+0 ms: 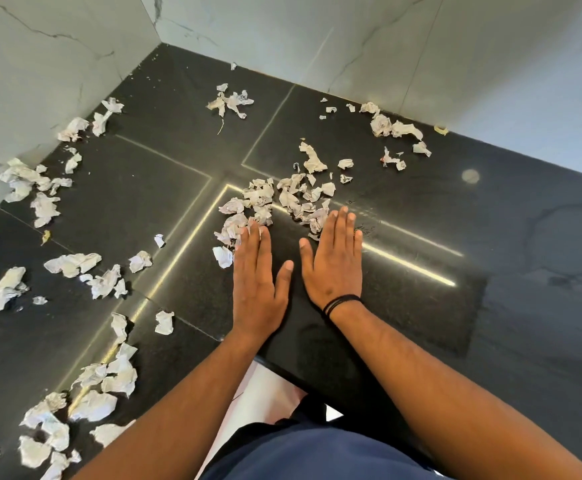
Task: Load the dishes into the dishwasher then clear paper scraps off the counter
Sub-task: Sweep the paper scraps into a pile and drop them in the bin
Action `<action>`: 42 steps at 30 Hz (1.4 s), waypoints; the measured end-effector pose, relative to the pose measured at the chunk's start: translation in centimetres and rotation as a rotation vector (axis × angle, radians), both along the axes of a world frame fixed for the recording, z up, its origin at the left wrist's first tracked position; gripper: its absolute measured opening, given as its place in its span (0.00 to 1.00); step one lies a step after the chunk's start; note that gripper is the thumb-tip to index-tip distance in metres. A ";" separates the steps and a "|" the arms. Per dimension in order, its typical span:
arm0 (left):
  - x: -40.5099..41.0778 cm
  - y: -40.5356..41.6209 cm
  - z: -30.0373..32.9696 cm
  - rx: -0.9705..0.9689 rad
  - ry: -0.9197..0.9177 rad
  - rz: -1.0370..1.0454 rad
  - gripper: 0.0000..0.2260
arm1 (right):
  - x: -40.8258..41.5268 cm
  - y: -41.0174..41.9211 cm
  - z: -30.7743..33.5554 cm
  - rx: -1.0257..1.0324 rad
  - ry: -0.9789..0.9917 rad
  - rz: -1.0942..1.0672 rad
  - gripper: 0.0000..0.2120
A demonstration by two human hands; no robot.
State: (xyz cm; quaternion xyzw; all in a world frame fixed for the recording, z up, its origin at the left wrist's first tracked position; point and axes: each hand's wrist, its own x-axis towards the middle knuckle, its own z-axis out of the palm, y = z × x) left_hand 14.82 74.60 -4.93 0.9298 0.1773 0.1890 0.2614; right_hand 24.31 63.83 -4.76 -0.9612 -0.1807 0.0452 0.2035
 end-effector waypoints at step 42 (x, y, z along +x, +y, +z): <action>5.1 -1.9 -0.4 0.212 0.211 -0.291 0.25 | 10.2 3.5 2.6 -0.006 0.199 0.368 0.32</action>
